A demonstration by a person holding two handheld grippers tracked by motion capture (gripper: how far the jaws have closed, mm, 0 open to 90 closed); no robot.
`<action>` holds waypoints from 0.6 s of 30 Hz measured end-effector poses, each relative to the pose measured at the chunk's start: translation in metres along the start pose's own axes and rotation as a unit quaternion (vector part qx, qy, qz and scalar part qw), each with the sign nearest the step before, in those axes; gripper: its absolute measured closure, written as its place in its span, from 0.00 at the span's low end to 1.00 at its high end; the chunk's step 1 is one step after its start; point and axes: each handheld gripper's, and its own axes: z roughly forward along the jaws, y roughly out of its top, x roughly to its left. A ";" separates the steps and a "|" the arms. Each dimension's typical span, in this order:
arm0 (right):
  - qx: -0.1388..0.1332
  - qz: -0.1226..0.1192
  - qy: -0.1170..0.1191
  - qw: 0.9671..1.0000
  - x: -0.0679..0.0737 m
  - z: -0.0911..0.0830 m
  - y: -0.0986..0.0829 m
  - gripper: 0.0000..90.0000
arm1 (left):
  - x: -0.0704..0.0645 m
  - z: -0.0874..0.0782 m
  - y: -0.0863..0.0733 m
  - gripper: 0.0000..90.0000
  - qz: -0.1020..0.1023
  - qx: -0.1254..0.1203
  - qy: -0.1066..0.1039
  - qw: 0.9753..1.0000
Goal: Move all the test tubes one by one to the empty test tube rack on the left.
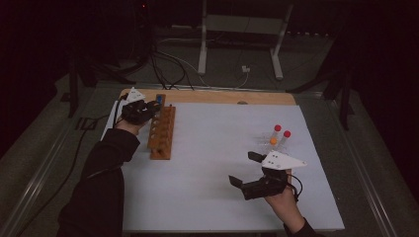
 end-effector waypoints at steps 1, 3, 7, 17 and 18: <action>0.000 0.000 0.000 1.000 0.000 0.000 0.000 0.00 | 0.000 0.001 -0.001 0.80 0.001 0.004 0.001 1.000; -0.001 0.001 0.001 1.000 0.000 0.000 0.000 0.00 | -0.001 0.002 -0.003 0.80 0.003 0.005 0.003 1.000; -0.001 0.002 0.001 1.000 0.000 -0.001 0.000 0.00 | 0.002 0.002 -0.003 0.80 -0.005 0.005 -0.001 1.000; -0.007 0.002 -0.005 1.000 -0.003 -0.005 0.003 0.00 | -0.002 -0.008 0.005 0.48 -0.009 0.002 -0.027 1.000; -0.009 0.003 -0.007 1.000 -0.004 -0.006 0.004 0.00 | -0.003 -0.011 0.006 0.41 -0.012 0.000 -0.041 0.999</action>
